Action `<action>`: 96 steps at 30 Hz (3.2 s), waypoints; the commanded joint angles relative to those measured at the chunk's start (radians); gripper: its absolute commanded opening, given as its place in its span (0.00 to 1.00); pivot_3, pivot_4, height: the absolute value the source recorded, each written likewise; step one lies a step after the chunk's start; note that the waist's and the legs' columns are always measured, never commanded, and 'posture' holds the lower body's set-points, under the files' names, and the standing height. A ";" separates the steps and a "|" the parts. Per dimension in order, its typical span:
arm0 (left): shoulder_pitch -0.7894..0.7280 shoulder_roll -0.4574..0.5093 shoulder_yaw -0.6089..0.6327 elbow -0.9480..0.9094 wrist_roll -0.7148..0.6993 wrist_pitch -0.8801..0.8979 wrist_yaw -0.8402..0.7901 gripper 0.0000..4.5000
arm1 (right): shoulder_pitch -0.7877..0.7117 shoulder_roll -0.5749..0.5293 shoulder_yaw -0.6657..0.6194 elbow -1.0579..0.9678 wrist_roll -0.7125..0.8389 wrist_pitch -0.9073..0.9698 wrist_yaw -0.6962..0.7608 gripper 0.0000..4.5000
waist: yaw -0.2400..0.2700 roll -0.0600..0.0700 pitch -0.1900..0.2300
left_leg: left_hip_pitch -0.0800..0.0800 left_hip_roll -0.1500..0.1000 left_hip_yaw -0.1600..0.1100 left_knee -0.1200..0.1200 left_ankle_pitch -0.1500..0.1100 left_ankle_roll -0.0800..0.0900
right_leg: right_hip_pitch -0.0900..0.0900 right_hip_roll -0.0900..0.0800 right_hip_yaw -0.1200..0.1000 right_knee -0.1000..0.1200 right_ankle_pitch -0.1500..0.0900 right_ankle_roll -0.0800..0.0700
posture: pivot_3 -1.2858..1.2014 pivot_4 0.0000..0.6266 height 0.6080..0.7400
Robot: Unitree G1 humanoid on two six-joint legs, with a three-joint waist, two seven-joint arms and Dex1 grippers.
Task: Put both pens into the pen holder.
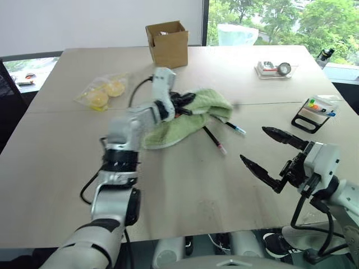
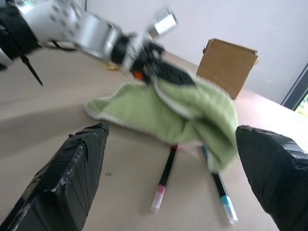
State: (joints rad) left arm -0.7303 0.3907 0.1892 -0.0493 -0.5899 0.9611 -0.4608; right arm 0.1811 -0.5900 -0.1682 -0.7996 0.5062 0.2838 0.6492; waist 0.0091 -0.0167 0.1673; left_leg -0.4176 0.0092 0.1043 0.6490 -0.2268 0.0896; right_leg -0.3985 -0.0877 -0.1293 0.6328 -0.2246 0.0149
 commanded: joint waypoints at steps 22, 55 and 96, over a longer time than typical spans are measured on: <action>0.913 0.294 0.481 -0.499 -0.016 -0.106 -0.039 0.50 | -0.471 -0.049 0.251 0.413 -0.168 0.210 0.024 1.00 | 0.016 -0.001 0.001 | 0.000 -0.002 -0.005 -0.002 -0.004 -0.007 | -0.005 -0.005 -0.004 0.000 -0.001 -0.008 | 0.52 0.24 1.00; 0.922 0.409 0.360 -0.764 -0.391 -0.237 -0.241 0.94 | -1.585 0.451 0.592 2.023 -0.601 0.248 0.157 0.89 | -0.028 0.001 0.003 | -0.002 -0.002 -0.003 -0.001 -0.002 -0.009 | -0.006 -0.004 -0.008 0.004 0.002 -0.004 | 0.52 0.24 1.00; 0.381 0.065 -0.220 -0.477 -0.151 -0.398 -0.216 0.94 | -0.813 0.251 -0.228 0.934 -0.411 -0.429 -0.584 0.01 | -0.022 0.004 0.004 | 0.003 -0.001 0.003 -0.002 0.002 -0.006 | -0.006 -0.001 0.001 0.008 0.001 -0.002 | 0.52 0.24 1.00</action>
State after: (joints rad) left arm -0.3429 0.4552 -0.0272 -0.4978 -0.7447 0.5795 -0.6661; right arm -0.6321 -0.3307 -0.3982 0.1063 0.1219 -0.0756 0.0953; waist -0.0128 -0.0125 0.1717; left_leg -0.4148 0.0080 0.1077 0.6466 -0.2243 0.0838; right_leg -0.4041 -0.0888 -0.1283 0.6409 -0.2234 0.0131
